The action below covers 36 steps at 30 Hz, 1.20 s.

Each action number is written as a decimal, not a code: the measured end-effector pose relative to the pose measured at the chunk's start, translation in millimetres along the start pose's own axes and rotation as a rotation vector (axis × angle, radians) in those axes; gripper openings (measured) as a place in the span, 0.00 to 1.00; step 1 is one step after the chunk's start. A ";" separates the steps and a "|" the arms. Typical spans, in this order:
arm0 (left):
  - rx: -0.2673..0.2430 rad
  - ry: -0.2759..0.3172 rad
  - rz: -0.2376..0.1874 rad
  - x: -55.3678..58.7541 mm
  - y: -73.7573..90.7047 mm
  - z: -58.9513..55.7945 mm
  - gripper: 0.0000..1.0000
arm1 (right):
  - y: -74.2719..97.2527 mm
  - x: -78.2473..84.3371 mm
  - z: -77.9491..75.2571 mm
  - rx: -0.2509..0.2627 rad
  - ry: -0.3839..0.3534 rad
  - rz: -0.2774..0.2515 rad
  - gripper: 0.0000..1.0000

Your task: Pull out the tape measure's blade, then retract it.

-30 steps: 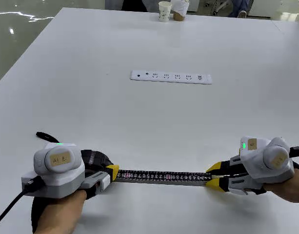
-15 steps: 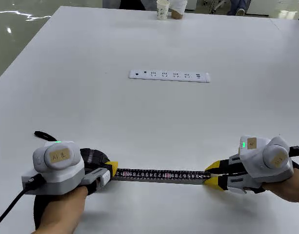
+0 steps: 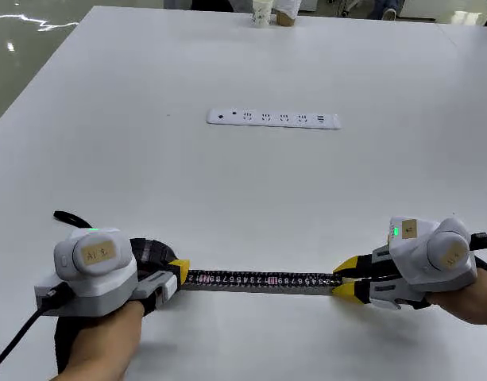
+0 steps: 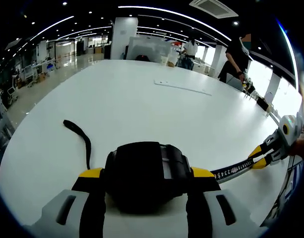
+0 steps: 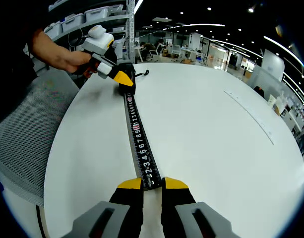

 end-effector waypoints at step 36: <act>0.021 0.008 0.003 1.3 3.2 2.7 0.59 | -0.1 -2.4 0.3 0.005 0.019 0.023 0.09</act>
Point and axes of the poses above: the centre of the closed fingertips' face, and the gripper's own axes: y roughly backward along the fingers, z roughly to its left, x roughly out of its underside, the point moved 9 cm from there along y, roughly backward along the fingers, and after that the axes turned 11 degrees about -y, right-handed, at the moved point
